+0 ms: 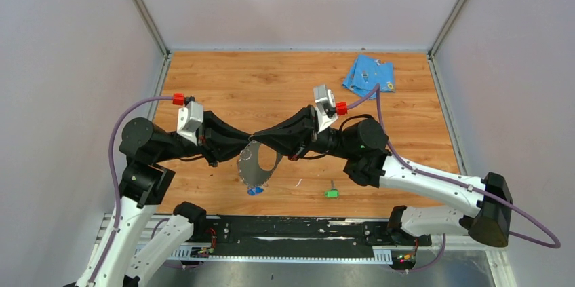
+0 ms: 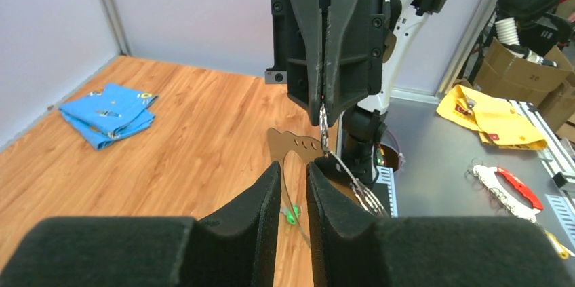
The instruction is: Put the keys on the keyring
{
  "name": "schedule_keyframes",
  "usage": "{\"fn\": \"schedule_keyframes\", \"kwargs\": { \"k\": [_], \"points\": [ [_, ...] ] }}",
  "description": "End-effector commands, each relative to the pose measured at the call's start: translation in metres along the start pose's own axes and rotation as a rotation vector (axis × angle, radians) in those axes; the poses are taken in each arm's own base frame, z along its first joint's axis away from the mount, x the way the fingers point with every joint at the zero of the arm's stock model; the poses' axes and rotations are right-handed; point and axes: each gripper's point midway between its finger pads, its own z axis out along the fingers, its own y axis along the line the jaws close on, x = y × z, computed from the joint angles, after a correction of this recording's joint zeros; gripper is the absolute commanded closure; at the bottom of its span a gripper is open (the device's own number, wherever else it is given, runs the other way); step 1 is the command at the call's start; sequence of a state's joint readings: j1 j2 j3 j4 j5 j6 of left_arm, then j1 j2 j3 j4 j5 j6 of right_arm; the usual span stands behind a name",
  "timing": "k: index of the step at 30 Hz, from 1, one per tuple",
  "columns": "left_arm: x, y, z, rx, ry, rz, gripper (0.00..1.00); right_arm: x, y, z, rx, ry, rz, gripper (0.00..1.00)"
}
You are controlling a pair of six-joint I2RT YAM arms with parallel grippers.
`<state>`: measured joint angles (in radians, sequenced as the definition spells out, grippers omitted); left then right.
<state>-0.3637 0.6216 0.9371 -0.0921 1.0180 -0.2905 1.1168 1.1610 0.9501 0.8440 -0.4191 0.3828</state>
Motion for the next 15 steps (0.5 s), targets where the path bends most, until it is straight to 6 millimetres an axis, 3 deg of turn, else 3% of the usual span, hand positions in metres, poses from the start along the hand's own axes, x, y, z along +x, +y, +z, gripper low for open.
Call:
{"fn": "schedule_keyframes", "kwargs": {
  "k": [1,11,15],
  "points": [
    [-0.014,-0.010,0.002,0.030,-0.030,0.024,0.76,-0.011,0.001,0.000,-0.010,-0.053,-0.016,1.00],
    [-0.017,-0.011,-0.001,0.000,-0.030,0.019,0.76,-0.006,-0.004,-0.002,0.015,-0.025,-0.043,1.00],
    [-0.012,-0.007,-0.005,-0.039,0.020,0.035,0.67,-0.001,-0.006,-0.006,0.034,0.008,-0.070,1.00]
  ]
}}
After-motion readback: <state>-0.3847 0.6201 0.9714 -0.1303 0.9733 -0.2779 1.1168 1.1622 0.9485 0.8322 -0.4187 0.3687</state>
